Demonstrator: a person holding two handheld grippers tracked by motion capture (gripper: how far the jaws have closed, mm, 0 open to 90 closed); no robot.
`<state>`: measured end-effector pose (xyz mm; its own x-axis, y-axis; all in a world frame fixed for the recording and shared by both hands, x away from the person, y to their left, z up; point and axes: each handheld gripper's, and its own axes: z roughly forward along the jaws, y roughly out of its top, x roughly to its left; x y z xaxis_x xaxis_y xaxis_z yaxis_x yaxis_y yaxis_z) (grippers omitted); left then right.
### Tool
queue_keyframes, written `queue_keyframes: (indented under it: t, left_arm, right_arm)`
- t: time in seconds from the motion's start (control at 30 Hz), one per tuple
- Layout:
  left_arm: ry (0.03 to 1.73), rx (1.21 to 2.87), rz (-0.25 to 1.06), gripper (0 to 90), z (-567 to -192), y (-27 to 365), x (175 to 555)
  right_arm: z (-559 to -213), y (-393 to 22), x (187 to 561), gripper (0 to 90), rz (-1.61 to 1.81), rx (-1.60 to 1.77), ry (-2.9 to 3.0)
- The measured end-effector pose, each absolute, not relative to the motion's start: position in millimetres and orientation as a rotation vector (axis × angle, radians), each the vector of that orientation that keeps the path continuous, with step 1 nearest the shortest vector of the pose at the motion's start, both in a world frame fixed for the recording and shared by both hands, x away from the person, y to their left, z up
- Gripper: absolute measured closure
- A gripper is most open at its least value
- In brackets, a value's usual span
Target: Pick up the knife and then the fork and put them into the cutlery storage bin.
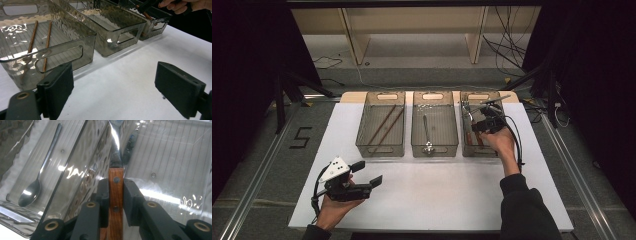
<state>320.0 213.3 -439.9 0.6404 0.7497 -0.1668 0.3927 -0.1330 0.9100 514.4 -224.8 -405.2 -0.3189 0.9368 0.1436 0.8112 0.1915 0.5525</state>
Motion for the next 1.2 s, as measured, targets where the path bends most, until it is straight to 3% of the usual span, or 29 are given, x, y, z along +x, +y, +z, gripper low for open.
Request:
queue_keyframes:
  t: [0.07,0.2,0.77,1.2]
  left_arm:
    - [0.929,1.750,0.401,14.9,-440,213,320]
    - [0.930,1.749,0.401,14.9,-440,213,320]
    - [0.927,1.755,0.398,14.9,-440,213,320]
    - [0.932,1.757,0.392,14.9,-440,212,320]
  right_arm:
    - [-406,-224,515,75.0,0.798,1.679,2.252]
    - [-406,-223,515,62.1,0.821,1.684,2.277]
    - [-381,-218,487,38.3,0.987,1.500,2.296]
    - [-386,-211,437,30.7,1.199,1.338,2.276]
